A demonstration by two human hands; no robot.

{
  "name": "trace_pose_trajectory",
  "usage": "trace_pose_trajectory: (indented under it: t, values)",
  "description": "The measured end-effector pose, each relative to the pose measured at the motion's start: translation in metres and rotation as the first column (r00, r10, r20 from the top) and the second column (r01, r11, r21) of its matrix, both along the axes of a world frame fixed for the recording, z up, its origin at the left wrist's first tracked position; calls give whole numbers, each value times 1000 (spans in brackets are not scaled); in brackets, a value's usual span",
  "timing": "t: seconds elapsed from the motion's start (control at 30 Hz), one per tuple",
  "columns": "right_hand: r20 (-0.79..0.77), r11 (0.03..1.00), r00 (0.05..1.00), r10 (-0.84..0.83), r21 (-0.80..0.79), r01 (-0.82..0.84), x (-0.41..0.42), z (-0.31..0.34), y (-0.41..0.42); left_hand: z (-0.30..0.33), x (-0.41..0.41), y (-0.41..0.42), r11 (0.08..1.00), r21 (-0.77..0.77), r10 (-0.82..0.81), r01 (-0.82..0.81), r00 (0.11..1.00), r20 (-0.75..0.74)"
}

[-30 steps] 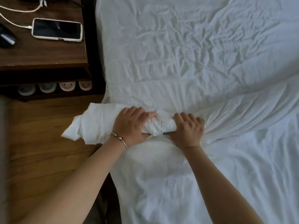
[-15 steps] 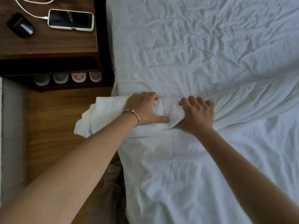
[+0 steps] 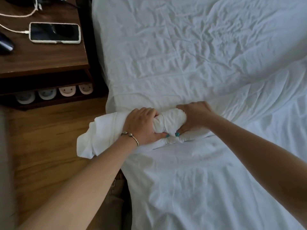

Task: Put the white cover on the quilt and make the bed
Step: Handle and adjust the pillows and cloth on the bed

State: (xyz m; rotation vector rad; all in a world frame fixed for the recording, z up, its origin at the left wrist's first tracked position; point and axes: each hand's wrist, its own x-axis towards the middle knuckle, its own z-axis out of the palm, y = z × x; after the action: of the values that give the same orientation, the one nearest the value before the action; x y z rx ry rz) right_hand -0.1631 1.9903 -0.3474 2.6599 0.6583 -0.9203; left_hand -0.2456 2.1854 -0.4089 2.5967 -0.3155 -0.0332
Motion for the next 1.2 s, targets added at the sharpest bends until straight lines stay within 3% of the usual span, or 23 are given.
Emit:
trace_pose_trajectory:
  t: [0.13,0.23,0.3,0.37,0.43,0.53,0.63,0.7,0.77,0.87,0.93,0.97,1.0,1.1,1.2]
  values:
    - [421,954,904,-74,294,-59,-55,-24,-28,-3,-16,-8,999,19,-27,25,993,119]
    - [605,940,778,-168,336,-59,-97,-41,-38,-6,-34,-16,1000,14,-19,16,969,247]
    - [684,936,701,-202,345,-66,-113,-49,-40,-5,-46,-20,999,38,-18,9,969,248]
    - [716,922,661,-226,376,-92,-114,-50,-40,4,-51,-22,996,85,2,-20,980,198]
    - [709,912,668,-226,395,-111,-113,-50,-41,32,-44,-20,994,110,-8,9,1000,-14]
    - [722,897,652,-234,419,-142,-115,-52,-45,68,-10,-16,987,121,-54,104,933,-357]
    - [747,887,629,-217,420,-193,-116,-52,-51,65,-3,-25,951,245,-37,188,856,-515]
    - [741,887,645,-186,409,-214,-114,-51,-54,46,-24,-36,957,268,25,109,891,-454]
    - [739,888,661,-126,382,-258,-112,-47,-56,28,-48,-42,963,268,76,-7,966,-248]
    - [624,895,776,88,293,-337,-101,-25,-60,12,-73,-48,968,221,123,-117,992,-13]
    - [298,927,929,221,232,-295,-84,5,-61,5,-82,-52,968,188,157,-169,985,75]
    - [122,946,970,211,223,-234,-72,17,-59,3,-85,-54,966,173,174,-192,978,113]
    - [5,957,983,183,226,-179,-61,25,-58,2,-87,-56,964,160,187,-211,970,154]
    - [-157,979,974,163,151,-139,-44,24,-44,-4,-98,-62,964,105,207,-244,937,281]
    - [-197,985,973,121,149,-92,-56,2,-34,-10,-103,-66,961,91,218,-262,916,337]
